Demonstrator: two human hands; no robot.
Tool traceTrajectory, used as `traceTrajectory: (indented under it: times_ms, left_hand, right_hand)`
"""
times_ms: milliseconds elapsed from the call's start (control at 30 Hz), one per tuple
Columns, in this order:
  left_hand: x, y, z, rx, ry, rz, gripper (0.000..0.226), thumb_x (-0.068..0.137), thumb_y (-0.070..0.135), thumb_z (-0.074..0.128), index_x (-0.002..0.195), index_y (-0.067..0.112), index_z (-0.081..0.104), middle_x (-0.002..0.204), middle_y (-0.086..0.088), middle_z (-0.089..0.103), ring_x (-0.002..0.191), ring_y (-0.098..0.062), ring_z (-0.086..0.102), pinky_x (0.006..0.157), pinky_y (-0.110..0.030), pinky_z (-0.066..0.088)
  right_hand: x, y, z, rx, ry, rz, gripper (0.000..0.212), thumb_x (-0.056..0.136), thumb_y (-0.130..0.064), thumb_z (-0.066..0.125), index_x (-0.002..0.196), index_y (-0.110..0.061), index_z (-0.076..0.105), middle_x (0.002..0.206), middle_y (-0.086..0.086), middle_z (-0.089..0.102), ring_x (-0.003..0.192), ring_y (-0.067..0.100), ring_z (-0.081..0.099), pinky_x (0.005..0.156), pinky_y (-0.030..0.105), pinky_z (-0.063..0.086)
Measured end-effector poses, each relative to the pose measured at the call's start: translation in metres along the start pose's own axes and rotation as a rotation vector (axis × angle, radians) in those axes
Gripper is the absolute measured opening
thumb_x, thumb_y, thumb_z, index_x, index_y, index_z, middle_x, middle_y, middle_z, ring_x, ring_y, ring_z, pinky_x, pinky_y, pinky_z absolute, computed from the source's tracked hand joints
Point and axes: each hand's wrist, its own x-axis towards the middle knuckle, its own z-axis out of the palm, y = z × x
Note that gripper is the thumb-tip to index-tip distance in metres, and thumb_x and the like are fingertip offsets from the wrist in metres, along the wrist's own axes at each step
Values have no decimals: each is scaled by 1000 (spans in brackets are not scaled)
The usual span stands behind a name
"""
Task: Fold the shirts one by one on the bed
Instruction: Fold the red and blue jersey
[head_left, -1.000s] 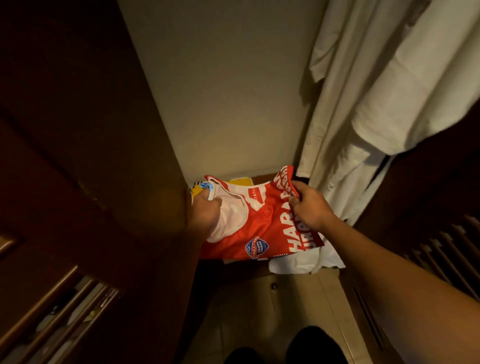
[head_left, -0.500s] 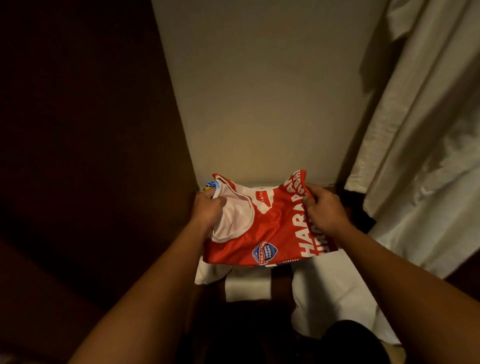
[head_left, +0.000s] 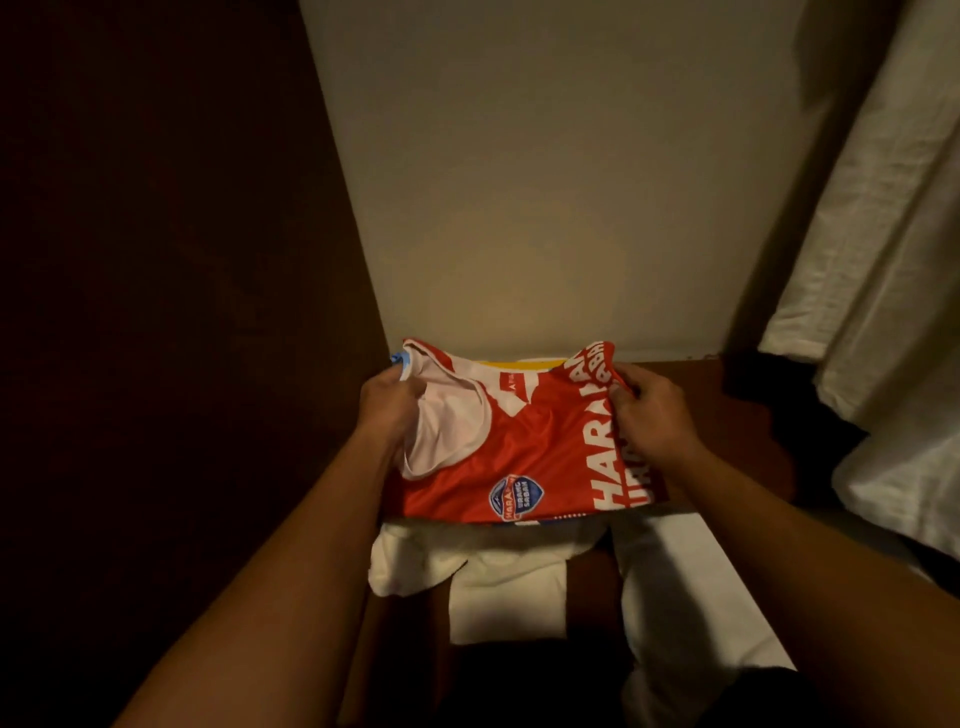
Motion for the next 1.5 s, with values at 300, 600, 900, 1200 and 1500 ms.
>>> traceTrajectory:
  times_ms: [300,600,900,1200,1500]
  left_hand:
    - [78,7,11,166,-14,28,32,86,-7,56,97,18,73,96,-12,68,88,-24,65,81,-34,52]
    - [150,6,12,242,-12,20,40,88,-6,61,124,7,68,111,-12,69,95,-25,66,85,-35,55]
    - [117,-65,35,1178,-98,404,55,99,45,49,147,19,45,148,-12,47,134,-33,45,106,-49,39]
    - [113,-113,30,1496,-342,213,87,92,82,20,158,25,23,164,-12,26,150,-37,25,120,-60,19]
    - [112,-103,50,1448,-321,453,80,94,78,24,156,28,25,163,-13,28,150,-37,23,120,-59,18]
  right_hand:
    - [71,7,30,-17,-41,9,35,107,-20,44,140,-16,56,122,6,68,92,12,62,69,20,46]
    - [132,18,58,18,-13,90,37,107,-23,45,143,-16,53,118,4,67,88,11,66,60,18,44]
    - [119,60,91,6,-61,428,48,101,-31,58,143,-13,43,134,12,60,114,34,64,92,50,57]
    - [120,60,97,-189,-123,387,49,101,-32,57,145,-18,41,139,11,54,121,33,59,95,53,55]
    - [110,47,125,-821,-301,-150,61,103,-55,34,155,-25,26,164,9,23,149,32,22,119,54,20]
